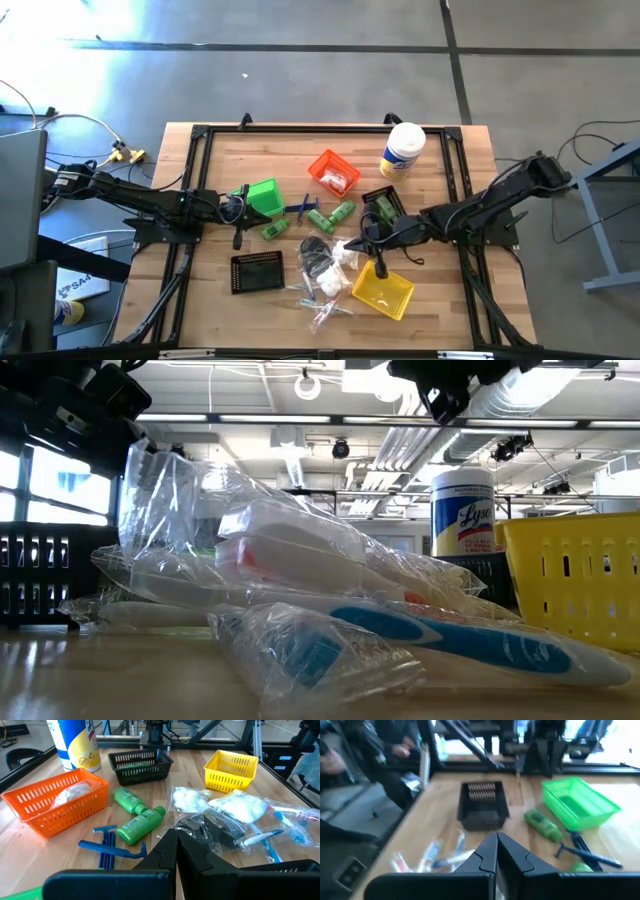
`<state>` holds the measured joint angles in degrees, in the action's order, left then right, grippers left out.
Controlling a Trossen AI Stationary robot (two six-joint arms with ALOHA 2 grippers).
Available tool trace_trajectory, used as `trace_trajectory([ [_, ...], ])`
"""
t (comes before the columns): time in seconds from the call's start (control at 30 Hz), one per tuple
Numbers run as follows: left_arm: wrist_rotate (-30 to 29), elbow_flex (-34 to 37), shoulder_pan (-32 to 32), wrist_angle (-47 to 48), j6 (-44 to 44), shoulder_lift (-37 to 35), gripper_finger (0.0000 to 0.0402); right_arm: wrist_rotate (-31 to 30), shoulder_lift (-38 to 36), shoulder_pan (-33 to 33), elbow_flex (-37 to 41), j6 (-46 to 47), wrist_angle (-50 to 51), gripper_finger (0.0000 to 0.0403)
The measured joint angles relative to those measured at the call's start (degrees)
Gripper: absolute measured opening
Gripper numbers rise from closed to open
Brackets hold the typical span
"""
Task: Pick & Place Travel size toiletries
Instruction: Put the green shampoo into the top black bin
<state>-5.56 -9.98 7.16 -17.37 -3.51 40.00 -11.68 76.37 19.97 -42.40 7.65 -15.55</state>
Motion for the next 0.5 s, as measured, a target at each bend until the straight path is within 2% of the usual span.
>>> trace_trajectory([
  [0.23, 0.00, 0.00, 0.00, 0.01, 0.00, -0.01, 0.0000, 0.69, 0.89, -2.34, -0.01, -3.27, -0.24, 0.0003],
  [0.33, 0.02, 0.00, -0.01, 0.01, 0.05, 0.00, 0.0000, 4.12, 0.66, -4.60, -0.01, -6.65, -0.17, 0.0002],
  [0.5, 0.00, 0.00, -0.01, 0.01, 0.23, -0.01, 0.0000, 14.05, -0.80, -11.73, -0.01, -9.52, 0.16, 0.0002],
])
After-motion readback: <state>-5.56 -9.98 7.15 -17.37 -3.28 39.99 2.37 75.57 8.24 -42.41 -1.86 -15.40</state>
